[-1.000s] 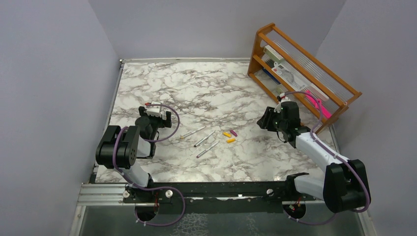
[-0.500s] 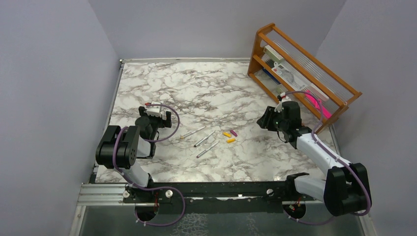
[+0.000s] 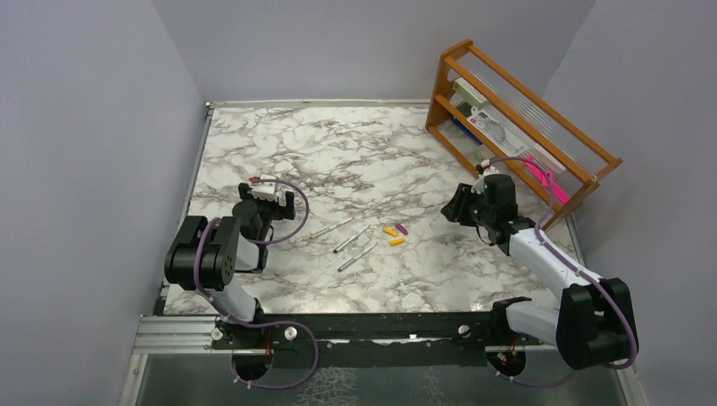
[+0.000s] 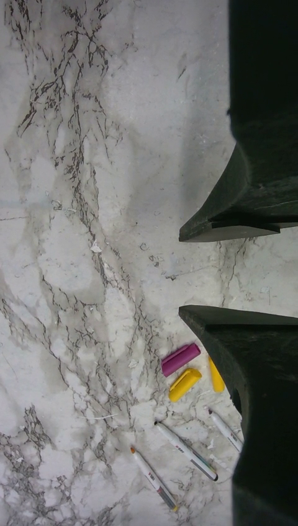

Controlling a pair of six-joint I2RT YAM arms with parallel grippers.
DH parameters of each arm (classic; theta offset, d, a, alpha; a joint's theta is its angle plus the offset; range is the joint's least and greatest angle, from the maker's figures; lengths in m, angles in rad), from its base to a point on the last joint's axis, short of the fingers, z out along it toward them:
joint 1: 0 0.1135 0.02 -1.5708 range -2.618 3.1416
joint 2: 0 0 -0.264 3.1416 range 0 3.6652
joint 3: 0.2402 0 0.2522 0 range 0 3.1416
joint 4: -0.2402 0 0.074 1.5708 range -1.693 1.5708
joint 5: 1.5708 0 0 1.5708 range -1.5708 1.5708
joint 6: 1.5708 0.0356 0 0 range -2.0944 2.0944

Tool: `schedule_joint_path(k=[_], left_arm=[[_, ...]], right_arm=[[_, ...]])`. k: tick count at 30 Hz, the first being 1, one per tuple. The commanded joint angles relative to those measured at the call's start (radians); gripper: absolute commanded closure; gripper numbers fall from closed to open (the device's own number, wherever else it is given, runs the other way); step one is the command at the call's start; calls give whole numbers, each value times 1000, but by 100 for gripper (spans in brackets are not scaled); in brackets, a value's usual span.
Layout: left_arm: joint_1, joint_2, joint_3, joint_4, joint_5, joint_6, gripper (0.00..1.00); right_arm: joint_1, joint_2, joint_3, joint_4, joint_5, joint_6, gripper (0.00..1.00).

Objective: Insert the pens into the pen caps

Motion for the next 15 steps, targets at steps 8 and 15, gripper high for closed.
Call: schedule_joint_path(k=[8, 15], left_arm=[[-3, 4, 8, 32, 21, -8, 1], [-3, 4, 8, 32, 21, -8, 1]], right_arm=[[-2, 16, 4, 18, -42, -6, 58], [-2, 13, 2, 19, -43, -1, 59]])
